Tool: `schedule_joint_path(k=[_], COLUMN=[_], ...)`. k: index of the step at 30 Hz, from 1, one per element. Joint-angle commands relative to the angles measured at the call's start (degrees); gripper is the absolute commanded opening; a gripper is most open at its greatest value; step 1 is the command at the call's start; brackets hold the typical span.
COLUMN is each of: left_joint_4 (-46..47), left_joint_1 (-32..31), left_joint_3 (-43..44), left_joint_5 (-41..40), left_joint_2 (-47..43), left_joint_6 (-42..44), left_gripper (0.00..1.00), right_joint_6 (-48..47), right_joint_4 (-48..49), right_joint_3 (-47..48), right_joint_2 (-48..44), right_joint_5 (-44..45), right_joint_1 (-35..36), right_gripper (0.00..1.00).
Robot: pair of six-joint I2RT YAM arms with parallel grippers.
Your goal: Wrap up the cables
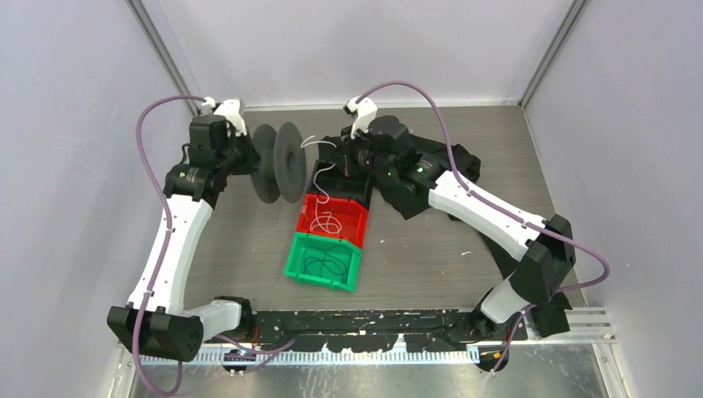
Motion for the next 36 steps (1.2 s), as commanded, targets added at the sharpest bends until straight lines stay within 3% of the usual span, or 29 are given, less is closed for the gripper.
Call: schedule_joint_path(k=[1,4,8,17,28,36], left_joint_4=[6.3,8.5,10.2,19.8,15.6,14.5], left_joint_1=[-0.2,-0.2,0.0,0.2,1.1,1.1], left_joint_3=[-2.0,-4.5,-7.0,-14.2,-11.7,-10.3], left_joint_5=[3.2,-3.7,-7.0,5.7,14.6,14.4], left_joint_2=[-2.7,-4.7,-4.3,1.1,7.1,8.0], left_joint_6=[7.1,11.7,18.9,25.7,27.0,25.3], left_gripper=[0.01,0.00,0.01,0.00,0.00,0.34], right_joint_6=[-1.6,-1.9,-4.9,-10.9,-18.2,-21.2], right_joint_4=[-1.0,-2.0,-4.9,-7.3,-5.3,-7.3], right_joint_3=[2.1,2.5,6.2,15.2,18.8,21.4], right_joint_2=[-3.0,-2.2,1.0,11.1,16.9,18.6], right_joint_5=[0.2,-1.1,-5.3,-4.5,-0.8,0.6], right_joint_1=[-0.6,-0.7,-0.7,-0.6,-0.7,-0.6], right_gripper=[0.00,0.00,0.00,0.00,0.00,0.00])
